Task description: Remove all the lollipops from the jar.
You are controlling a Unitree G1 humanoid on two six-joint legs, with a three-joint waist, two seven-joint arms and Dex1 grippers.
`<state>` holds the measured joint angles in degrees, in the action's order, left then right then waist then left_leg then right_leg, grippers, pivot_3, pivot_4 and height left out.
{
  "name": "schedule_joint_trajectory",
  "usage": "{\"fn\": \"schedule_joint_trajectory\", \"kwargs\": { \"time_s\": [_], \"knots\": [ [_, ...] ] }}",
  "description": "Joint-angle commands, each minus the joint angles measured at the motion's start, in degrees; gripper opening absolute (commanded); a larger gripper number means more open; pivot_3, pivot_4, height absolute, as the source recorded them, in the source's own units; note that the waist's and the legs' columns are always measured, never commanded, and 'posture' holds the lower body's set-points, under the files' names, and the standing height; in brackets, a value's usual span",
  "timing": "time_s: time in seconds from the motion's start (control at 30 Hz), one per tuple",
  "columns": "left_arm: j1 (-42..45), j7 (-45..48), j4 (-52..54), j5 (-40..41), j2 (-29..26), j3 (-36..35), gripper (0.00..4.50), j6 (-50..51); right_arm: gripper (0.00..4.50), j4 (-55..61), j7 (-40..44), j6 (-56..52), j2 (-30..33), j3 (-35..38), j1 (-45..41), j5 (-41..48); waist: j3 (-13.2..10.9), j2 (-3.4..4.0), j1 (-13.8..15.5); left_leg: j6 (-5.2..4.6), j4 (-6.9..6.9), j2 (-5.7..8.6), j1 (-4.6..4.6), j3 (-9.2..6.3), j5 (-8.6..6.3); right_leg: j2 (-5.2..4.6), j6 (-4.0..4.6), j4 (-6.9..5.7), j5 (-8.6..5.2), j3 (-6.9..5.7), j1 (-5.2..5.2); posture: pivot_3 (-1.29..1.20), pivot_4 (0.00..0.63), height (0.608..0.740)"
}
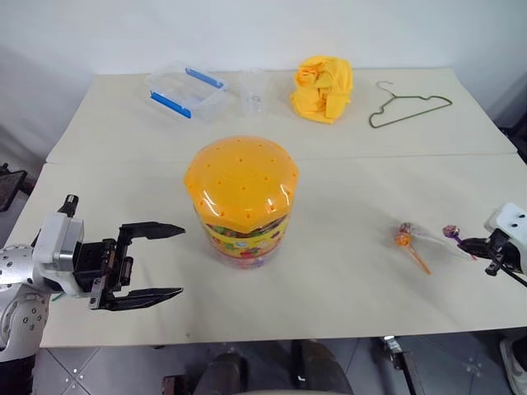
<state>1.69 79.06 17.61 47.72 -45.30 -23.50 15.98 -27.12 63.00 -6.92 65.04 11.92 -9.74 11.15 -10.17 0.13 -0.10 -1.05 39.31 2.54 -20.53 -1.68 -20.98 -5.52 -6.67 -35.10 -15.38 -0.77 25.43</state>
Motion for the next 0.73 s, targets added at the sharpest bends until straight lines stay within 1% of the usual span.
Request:
{"fn": "schedule_joint_trajectory", "kwargs": {
  "time_s": [0.03, 0.1, 0.13, 0.2, 0.23, 0.33, 0.37, 0.43, 0.53, 0.63, 0.73],
  "knots": [
    [0.62, -1.61, 1.72, -0.14, -0.98, 0.29, 4.50, 0.79, 1.34, 1.80, -0.50, -0.63, 0.62, 3.63, 1.00, 1.38, 0.00, 0.00, 0.03, 0.00, 0.00, 0.00, 0.00, 0.00, 0.00, 0.00, 0.00, 0.00, 0.00, 0.04, 0.00, 0.00, 0.150, 0.740],
    [1.01, -4.34, 1.60, 0.28, -1.80, -0.02, 4.50, 3.23, 2.04, 2.24, -1.01, -0.53, 0.12, 5.66, 1.13, 2.71, 0.00, 0.00, 0.06, -0.01, 0.00, 0.01, 0.00, 0.01, 0.00, 0.00, 0.00, 0.01, 0.00, 0.13, 0.00, 0.00, 0.150, 0.740],
    [1.19, -5.58, 1.51, 0.54, -2.40, -0.31, 4.50, 4.57, 2.33, 2.80, -0.35, -0.45, -0.58, 7.74, 0.94, 4.91, 0.00, 0.00, 0.04, -0.01, 0.00, 0.01, 0.00, 0.01, 0.00, 0.00, 0.00, 0.01, 0.00, 0.14, 0.00, 0.00, 0.150, 0.740],
    [1.47, -7.97, 0.66, 2.36, -3.20, -3.02, 4.50, 6.69, 2.97, 5.67, 7.33, 1.57, -3.10, 14.85, 2.01, 13.89, 0.00, 0.00, 0.06, 0.00, -0.01, 0.00, 0.01, 0.00, 0.00, 0.01, 0.00, 0.01, 0.00, 0.24, 0.00, 0.00, 0.150, 0.740],
    [1.41, -8.76, -0.09, 2.17, -3.70, -4.10, 4.50, 7.08, 3.36, 6.83, 10.35, 1.71, -3.92, 17.54, 2.76, 17.01, 0.00, 0.00, 0.05, 0.00, -0.04, -0.03, 0.01, 0.00, -0.01, 0.04, 0.00, 0.03, 0.00, 0.25, 0.00, 0.00, 0.150, 0.740],
    [0.96, -10.16, -3.34, -1.65, -4.35, -6.01, 4.50, 5.07, 4.37, 11.99, 13.82, -1.55, -4.48, 20.52, 5.77, 20.96, 0.00, 0.00, 0.12, 0.02, -0.10, -0.09, 0.02, -0.03, -0.02, 0.08, -0.01, -0.01, 0.00, 0.26, -0.04, 0.00, 0.150, 0.740],
    [0.39, -10.12, -5.17, -3.56, -4.76, -6.17, 4.50, 4.08, 4.48, 15.54, 13.60, -2.30, -4.99, 20.25, 6.53, 21.69, 0.00, 0.00, 0.14, 0.01, -0.11, -0.09, 0.02, -0.04, -0.03, 0.08, -0.01, -0.01, 0.00, 0.25, -0.05, 0.00, 0.150, 0.740],
    [-0.56, -10.02, -9.78, -7.10, -4.70, -6.20, 4.50, 1.28, 4.48, 23.76, 12.65, -2.50, -7.60, 18.46, 5.48, 24.58, 0.00, 0.00, 0.02, 0.01, -0.11, -0.08, 0.04, -0.03, -0.03, 0.08, -0.01, 0.03, 0.00, 0.25, -0.05, 0.00, 0.150, 0.740],
    [-2.12, -10.71, -13.28, -10.35, -2.63, -6.51, 4.50, -3.40, 4.48, 33.26, 10.56, -1.80, -11.84, 14.42, 3.77, 25.96, 0.00, 0.00, -0.31, 0.07, -0.14, -0.15, 0.19, 0.11, -0.06, 0.17, -0.01, 0.04, 0.00, 0.21, -0.06, 0.00, 0.150, 0.740],
    [-3.28, -16.22, -11.07, -11.83, 0.04, -7.47, 4.50, -4.27, 4.48, 37.70, 12.12, 5.47, -16.71, 9.28, 4.97, 22.38, 0.03, -0.06, 0.18, 0.08, -0.15, -0.16, 0.18, 0.10, -0.08, 0.14, -0.01, 0.01, 0.00, 0.25, -0.05, 0.00, 0.150, 0.740],
    [-5.35, -20.91, -8.36, -13.66, 2.37, -8.50, 4.50, -5.48, 4.48, 39.81, 10.37, 9.58, -20.50, 6.42, 7.08, 19.31, 0.09, -0.17, 0.92, 0.04, -0.14, -0.13, 0.11, -0.11, -0.11, 0.09, 0.00, 0.02, 0.00, 0.26, -0.14, 0.00, 0.150, 0.740]
  ]
}}
